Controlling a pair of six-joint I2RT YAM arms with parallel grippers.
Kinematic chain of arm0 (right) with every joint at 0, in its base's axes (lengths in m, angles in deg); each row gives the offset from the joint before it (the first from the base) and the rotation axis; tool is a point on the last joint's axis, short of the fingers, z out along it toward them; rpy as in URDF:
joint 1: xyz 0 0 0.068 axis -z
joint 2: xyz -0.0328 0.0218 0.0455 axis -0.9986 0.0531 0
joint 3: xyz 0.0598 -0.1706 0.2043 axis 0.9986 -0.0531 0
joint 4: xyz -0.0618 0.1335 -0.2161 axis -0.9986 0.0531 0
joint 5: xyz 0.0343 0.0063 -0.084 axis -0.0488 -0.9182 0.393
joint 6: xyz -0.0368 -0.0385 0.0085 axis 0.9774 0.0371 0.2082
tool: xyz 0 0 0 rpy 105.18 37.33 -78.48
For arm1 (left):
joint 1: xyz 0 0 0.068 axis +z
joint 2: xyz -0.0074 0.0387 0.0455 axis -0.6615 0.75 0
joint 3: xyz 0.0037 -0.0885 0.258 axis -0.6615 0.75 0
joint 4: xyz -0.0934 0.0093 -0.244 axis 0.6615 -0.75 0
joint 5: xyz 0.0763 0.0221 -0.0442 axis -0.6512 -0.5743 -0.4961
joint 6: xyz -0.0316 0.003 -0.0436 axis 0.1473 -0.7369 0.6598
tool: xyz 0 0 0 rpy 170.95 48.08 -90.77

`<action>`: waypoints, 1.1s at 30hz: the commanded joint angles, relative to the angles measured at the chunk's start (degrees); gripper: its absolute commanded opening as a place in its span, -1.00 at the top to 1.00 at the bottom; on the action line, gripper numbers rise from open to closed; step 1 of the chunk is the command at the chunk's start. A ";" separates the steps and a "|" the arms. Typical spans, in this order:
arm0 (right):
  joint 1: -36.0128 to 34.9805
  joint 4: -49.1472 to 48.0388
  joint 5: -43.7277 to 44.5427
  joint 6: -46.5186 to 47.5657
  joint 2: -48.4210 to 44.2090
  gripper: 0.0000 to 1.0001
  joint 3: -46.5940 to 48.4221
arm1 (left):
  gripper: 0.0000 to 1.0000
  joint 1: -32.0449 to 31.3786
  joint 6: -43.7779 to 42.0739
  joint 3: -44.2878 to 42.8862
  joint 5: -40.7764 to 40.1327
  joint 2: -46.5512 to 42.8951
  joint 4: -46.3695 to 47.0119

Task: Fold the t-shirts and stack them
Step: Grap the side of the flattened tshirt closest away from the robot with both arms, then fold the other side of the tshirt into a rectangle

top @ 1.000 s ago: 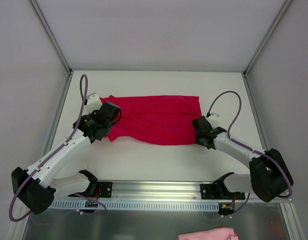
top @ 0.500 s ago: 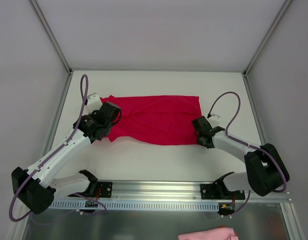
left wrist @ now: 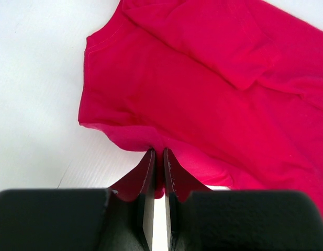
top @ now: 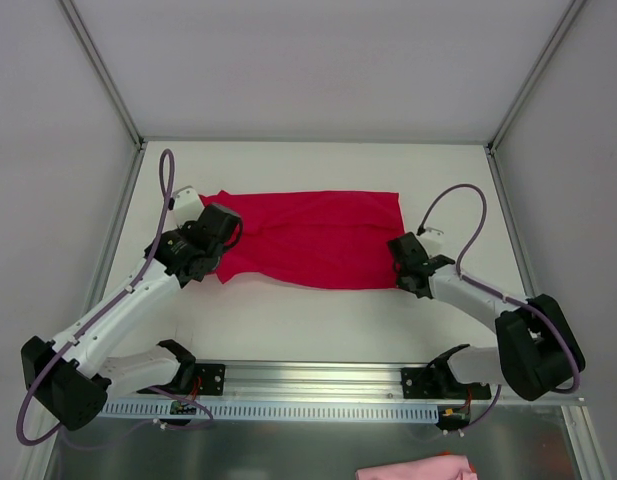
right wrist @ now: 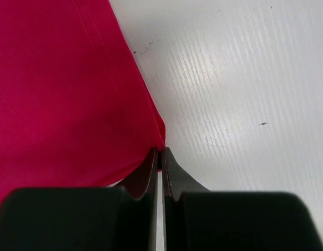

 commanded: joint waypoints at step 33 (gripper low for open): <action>7.33 7.19 -2.60 11.58 6.38 0.97 22.91 | 1.00 11.12 -4.72 -11.41 -1.17 11.01 3.72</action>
